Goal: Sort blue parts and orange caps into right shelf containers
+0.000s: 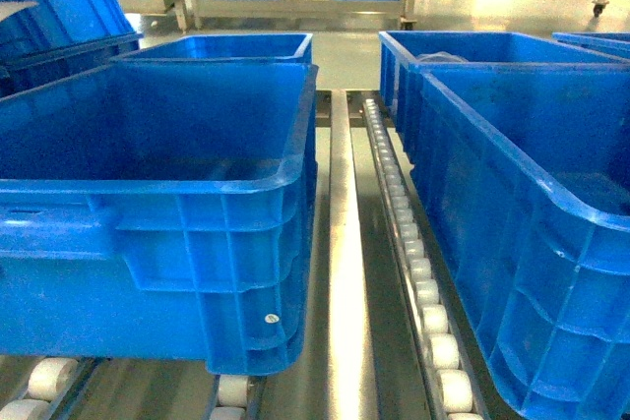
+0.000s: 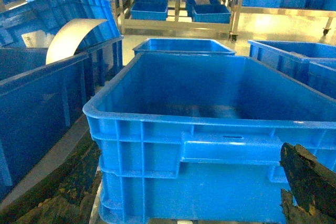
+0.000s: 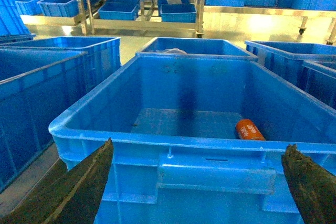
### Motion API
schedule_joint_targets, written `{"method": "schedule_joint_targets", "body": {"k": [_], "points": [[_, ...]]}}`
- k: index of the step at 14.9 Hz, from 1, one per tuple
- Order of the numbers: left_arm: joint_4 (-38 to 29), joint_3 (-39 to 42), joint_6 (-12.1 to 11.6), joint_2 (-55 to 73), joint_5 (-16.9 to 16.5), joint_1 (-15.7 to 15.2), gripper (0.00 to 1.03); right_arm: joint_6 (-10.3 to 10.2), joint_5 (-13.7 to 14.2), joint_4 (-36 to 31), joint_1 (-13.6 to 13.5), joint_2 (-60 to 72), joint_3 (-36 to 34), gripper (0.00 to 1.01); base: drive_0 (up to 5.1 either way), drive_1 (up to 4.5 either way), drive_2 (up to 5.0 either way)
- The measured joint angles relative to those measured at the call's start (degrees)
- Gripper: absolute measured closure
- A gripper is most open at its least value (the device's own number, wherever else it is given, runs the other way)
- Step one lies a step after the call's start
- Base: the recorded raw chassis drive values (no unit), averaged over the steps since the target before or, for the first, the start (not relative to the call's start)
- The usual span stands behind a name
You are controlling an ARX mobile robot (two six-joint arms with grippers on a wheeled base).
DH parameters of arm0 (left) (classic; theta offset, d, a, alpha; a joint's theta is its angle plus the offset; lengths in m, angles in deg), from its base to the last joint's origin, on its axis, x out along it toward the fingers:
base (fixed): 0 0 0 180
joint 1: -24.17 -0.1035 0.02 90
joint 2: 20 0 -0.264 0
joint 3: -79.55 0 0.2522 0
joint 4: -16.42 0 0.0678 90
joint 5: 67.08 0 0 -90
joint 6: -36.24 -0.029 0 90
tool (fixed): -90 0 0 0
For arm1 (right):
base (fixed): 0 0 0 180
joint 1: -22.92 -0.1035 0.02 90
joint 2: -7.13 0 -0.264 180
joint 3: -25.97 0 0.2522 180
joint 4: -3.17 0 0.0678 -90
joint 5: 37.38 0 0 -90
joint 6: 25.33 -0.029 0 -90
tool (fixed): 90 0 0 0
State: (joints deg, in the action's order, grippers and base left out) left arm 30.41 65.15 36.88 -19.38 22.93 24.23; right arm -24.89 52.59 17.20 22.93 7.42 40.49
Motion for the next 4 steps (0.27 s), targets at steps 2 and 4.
{"method": "schedule_joint_targets", "body": {"k": [2, 4], "points": [[0.0, 0.0, 0.0, 0.0, 0.0, 0.0, 0.05, 0.0, 0.0, 0.0, 0.0, 0.0, 0.0, 0.03, 0.0, 0.00, 0.0], [0.0, 0.0, 0.0, 0.0, 0.0, 0.0, 0.05, 0.0, 0.0, 0.0, 0.0, 0.0, 0.0, 0.03, 0.0, 0.00, 0.0]]}}
